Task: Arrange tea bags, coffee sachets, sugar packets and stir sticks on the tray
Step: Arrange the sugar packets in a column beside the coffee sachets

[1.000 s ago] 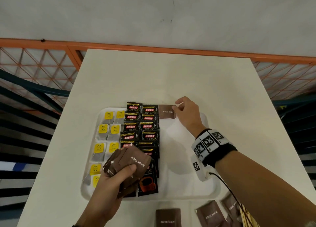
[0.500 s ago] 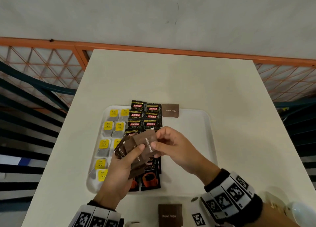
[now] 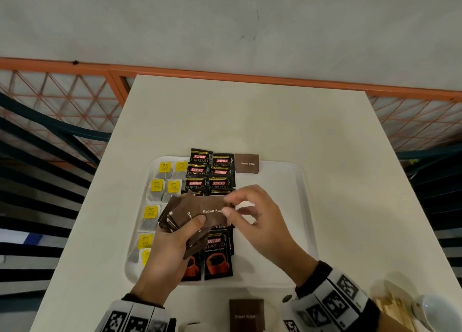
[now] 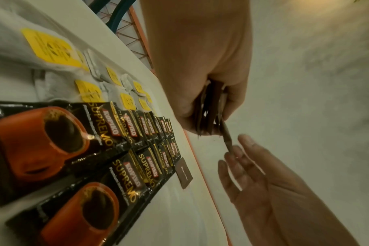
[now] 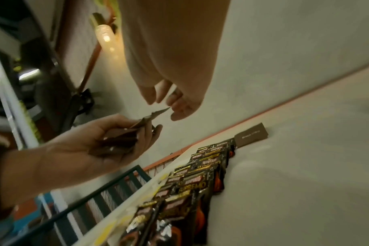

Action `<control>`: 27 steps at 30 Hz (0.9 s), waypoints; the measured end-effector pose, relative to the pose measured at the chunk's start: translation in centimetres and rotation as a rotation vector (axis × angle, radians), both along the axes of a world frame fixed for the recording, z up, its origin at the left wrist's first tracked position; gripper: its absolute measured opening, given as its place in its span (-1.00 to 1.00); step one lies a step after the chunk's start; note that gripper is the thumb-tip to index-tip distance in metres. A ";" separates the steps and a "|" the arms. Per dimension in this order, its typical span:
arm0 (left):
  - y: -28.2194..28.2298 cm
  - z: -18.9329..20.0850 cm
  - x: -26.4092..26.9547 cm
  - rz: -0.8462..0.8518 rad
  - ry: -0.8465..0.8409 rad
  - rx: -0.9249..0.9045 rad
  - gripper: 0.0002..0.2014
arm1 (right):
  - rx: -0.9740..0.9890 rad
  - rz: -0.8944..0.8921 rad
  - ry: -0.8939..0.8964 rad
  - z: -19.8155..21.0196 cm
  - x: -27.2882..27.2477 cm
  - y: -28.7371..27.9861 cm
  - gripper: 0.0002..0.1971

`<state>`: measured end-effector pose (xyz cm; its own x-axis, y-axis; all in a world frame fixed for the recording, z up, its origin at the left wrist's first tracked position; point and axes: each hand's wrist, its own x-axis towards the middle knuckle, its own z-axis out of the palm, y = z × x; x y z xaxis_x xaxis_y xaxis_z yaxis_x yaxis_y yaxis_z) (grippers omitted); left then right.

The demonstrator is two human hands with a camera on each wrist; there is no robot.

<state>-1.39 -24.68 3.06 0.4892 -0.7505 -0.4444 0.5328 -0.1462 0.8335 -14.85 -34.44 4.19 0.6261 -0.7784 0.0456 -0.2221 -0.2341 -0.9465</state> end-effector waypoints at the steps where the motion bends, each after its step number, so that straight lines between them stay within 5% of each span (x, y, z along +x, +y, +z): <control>1: 0.0 -0.2 0.0 0.000 0.006 0.001 -0.52 | 0.110 -0.022 0.037 0.1 0.1 -0.3 -0.84; 4: -0.2 -0.3 -0.1 -0.030 0.004 0.020 -0.60 | 0.391 0.048 0.108 0.2 0.2 -1.3 -0.81; 8: -0.2 -0.2 0.0 -0.031 0.047 0.025 -0.71 | 0.494 0.000 0.109 -0.4 -0.1 -3.1 -0.84; 10: 0.0 -0.5 0.5 0.001 0.076 0.011 -0.47 | 0.520 -0.111 0.078 -1.0 -0.3 -4.8 -0.88; 12: 0.2 -0.7 1.1 0.035 0.101 -0.007 -0.43 | 0.491 -0.229 0.081 -1.8 -0.4 -6.9 -0.88; 17: 0.8 -1.2 2.1 0.022 0.148 -0.083 -0.75 | 0.350 -0.361 0.209 -4.5 -0.2 -11.5 -0.77; 27: 0.9 -1.1 2.6 0.004 0.216 -0.094 -0.71 | 0.175 -0.330 0.337 -6.3 1.3 -13.4 -0.85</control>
<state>1.18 -23.77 1.97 0.3933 -0.7917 -0.4675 0.7006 -0.0712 0.7099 -13.57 -47.82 -2.12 0.3029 -0.9152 -0.2659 -0.5574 0.0562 -0.8284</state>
